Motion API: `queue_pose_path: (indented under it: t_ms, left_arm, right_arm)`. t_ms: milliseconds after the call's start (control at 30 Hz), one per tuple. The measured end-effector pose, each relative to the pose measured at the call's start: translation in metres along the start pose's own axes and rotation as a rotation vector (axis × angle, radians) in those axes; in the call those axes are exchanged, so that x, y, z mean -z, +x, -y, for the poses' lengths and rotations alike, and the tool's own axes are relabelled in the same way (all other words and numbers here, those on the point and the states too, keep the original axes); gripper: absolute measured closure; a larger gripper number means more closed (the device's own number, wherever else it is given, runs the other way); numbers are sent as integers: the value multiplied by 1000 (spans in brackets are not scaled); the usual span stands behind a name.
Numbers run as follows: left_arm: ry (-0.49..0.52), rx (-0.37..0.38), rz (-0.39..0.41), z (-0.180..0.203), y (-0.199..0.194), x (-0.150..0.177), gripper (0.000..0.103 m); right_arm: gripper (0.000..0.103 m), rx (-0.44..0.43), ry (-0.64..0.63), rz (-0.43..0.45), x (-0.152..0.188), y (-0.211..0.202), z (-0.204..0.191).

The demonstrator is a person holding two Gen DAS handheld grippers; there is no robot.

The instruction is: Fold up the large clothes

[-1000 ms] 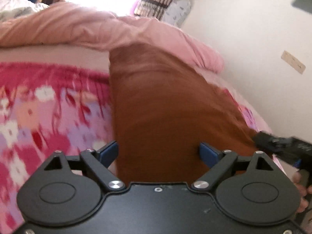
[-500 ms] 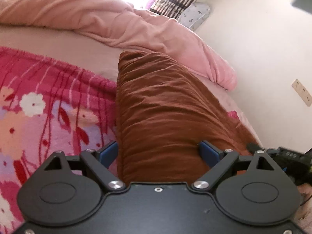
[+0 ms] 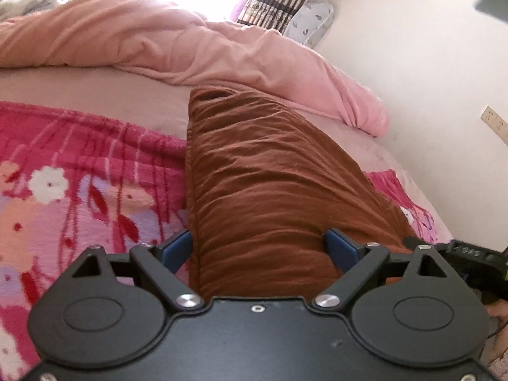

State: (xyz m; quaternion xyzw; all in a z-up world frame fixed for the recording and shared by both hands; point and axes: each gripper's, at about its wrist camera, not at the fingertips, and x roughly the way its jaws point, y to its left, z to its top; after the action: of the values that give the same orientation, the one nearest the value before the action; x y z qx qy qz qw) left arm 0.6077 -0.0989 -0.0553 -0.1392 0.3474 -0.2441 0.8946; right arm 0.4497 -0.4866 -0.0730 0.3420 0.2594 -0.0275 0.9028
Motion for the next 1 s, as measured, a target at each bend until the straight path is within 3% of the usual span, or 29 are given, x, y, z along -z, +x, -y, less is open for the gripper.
queue_pose_path:
  t_ms: [167,267,400,500,600,733,767,800,900,933,967,1000]
  left_arm:
    - [80,-10,60,0,-61,24,13]
    - [48,6,57,-13,-93,56,13]
    - [10,16,37,-23,-117,101,15]
    - [44,-19,16,-20,-116,123,16]
    - [74,-31,-5,-12,-104,134,17]
    - [115,-70,18,2,-91,135,20]
    - [122,-86,22,3,-87,133,31]
    - [127,-97,20,5,-83,132,50]
    - [96,-73,-10,4,-76,130,64]
    - [92,-62,-8,4,-77,129,67]
    - [90,-62,-3,4,-78,128,72]
    - [82,-63,6,5,-81,127,75]
  right_arm:
    - [44,-13,18,116,6,-64,-8]
    - [36,-56,72,131,29,-102,1]
    - [36,-119,221,95,76,-129,24]
    - [36,-142,309,73,99,-128,39]
    - [36,-172,374,20,108,-110,43]
    - [36,-186,357,55,100,-96,30]
    - [36,-186,348,70,98,-95,27]
    - [36,-176,329,89,94,-95,22]
    - [36,-126,283,106,90,-92,12]
    - [41,-114,269,111,89,-90,8]
    - [56,-107,260,116,89,-90,6]
    - [63,-98,244,123,88,-89,2]
